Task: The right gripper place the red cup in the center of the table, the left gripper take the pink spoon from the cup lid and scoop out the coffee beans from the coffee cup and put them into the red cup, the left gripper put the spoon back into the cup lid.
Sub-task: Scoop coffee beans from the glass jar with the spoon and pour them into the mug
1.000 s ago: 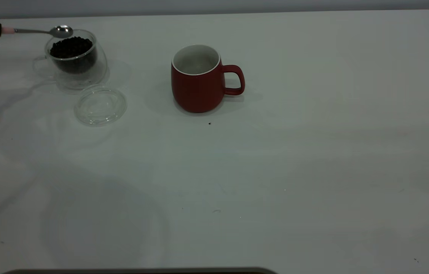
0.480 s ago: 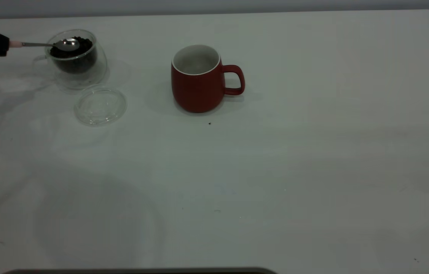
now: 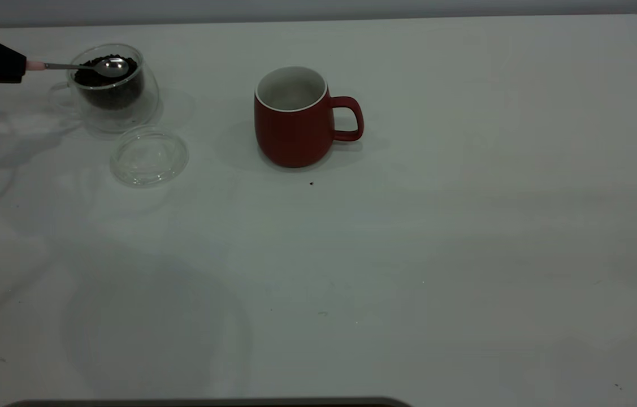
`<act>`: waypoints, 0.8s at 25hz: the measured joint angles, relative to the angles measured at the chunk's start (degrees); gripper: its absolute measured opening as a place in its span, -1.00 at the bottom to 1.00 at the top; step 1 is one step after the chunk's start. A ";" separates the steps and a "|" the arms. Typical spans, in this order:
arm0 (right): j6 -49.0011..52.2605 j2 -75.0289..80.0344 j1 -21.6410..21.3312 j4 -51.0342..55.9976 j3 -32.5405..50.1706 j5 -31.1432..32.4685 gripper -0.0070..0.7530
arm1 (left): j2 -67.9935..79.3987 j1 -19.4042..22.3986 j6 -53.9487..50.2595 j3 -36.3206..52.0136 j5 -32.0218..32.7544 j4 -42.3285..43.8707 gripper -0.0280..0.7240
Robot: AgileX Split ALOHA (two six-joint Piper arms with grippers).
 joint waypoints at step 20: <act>0.00 0.00 0.00 0.00 0.00 0.00 0.57 | 0.67 -0.31 -11.75 0.00 0.94 1.58 -0.60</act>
